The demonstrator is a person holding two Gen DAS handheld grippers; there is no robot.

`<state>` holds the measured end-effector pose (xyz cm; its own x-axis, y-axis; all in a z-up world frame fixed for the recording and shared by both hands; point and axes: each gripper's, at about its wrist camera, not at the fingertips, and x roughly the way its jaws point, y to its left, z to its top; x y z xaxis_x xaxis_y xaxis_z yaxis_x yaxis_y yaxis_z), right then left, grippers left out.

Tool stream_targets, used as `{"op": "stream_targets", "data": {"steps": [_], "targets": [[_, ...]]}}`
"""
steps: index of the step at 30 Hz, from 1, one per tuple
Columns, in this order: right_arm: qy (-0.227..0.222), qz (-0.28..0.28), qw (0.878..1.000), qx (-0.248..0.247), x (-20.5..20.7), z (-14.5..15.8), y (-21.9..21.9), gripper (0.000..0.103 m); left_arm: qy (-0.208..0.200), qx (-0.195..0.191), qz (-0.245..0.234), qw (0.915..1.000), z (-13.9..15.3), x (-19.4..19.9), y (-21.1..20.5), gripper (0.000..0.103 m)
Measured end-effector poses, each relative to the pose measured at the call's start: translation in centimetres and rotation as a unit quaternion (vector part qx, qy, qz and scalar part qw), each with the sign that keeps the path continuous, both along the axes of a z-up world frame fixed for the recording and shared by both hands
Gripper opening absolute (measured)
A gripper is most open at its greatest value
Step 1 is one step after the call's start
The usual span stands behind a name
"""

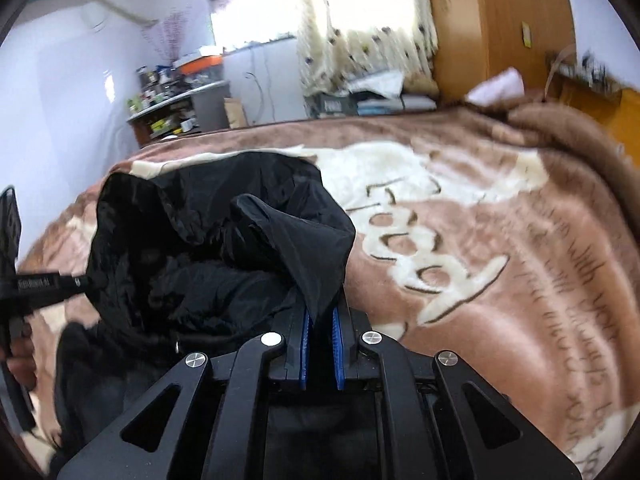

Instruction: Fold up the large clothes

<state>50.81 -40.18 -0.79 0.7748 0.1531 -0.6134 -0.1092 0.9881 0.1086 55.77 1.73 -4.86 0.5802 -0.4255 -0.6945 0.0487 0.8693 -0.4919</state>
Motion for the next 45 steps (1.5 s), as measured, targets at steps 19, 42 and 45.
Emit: {"op": "stream_targets", "data": {"steps": [19, 42, 45], "targets": [[0.112, -0.104, 0.977, 0.149, -6.3, -7.0, -7.5, 0.006, 0.068, -0.075, 0.074, 0.9921, -3.8, -8.2, 7.5, 0.006], [0.152, 0.047, 0.962, 0.221, -12.3, -2.4, -3.0, 0.064, 0.082, -0.093, 0.008, 0.9922, -0.8, -10.2, 6.1, 0.09], [0.182, 0.052, 0.945, 0.267, -10.7, -5.2, -1.8, 0.065, 0.095, -0.113, 0.003, 0.9891, -1.8, -9.5, 5.6, 0.09]]}}
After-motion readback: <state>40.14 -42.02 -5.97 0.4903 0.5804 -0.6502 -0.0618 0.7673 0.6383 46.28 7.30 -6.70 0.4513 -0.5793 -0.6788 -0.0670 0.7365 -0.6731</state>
